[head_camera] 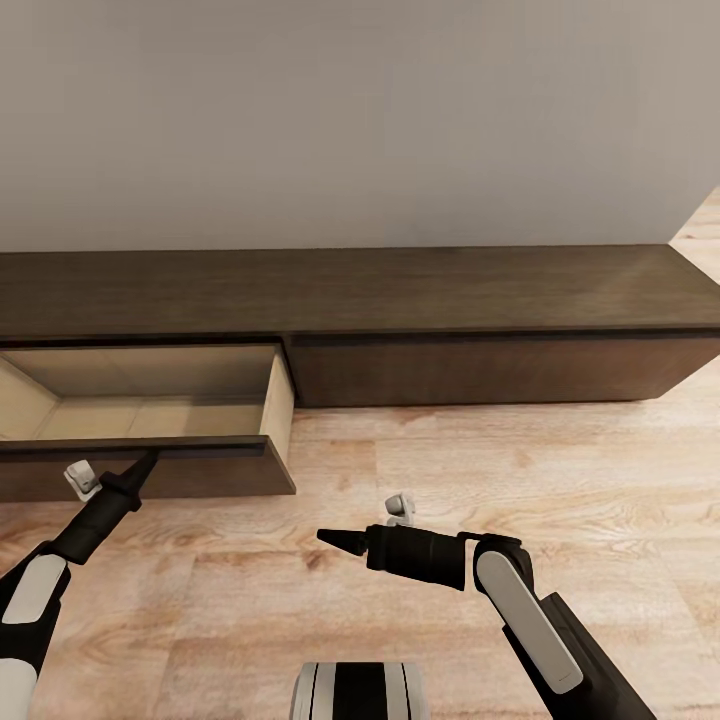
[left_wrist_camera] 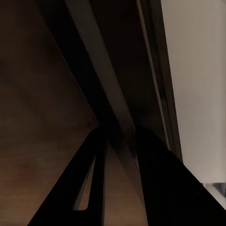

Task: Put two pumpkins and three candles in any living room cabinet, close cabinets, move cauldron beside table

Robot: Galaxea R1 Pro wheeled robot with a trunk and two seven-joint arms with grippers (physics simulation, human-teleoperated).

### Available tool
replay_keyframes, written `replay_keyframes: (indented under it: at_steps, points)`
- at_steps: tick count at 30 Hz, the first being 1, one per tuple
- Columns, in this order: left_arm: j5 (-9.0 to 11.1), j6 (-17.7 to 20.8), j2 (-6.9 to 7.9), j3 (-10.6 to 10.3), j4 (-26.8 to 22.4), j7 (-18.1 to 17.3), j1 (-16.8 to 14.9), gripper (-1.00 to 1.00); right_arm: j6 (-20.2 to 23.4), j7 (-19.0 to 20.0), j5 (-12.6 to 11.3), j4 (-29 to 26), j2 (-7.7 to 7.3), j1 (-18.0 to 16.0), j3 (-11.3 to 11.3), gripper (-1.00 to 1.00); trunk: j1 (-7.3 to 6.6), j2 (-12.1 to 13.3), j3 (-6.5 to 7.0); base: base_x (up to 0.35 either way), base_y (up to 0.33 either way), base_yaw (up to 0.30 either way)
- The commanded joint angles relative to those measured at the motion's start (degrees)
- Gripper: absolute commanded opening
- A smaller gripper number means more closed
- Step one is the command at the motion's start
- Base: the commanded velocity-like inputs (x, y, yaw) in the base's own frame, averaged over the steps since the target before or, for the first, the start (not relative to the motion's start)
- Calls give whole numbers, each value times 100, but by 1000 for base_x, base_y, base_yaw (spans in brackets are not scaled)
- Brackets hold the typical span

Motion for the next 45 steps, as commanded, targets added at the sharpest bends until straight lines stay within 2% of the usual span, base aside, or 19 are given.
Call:
replay_keyframes:
  at_steps: [1, 10, 15, 19, 45]
  points:
    - [-12, -46, 3, 38, 12, 58, -3, 100, 10, 34, 31, 0, -4, -3, 3, 100, 0, -1, -4, 0, 0, 0]
    - [-15, -46, 12, 45, 12, 65, -1, 100, 10, 28, 31, 0, -6, -3, -1, 100, 0, -1, -4, 0, 0, 0]
    - [-11, -46, 4, 197, 12, 60, -2, 100, 10, 33, 31, 0, -3, -3, 3, 100, 0, -1, -4, -49, 0, 0]
    - [-10, -46, 3, 231, 12, 60, -3, 100, 10, 32, 31, 0, -3, -3, 4, 100, 0, -1, -4, -55, 0, 0]
    - [-10, -46, -6, 240, 12, 61, -1, 100, 10, 32, 31, 1, -11, -3, -2, 100, 0, -1, -4, -67, 0, 0]
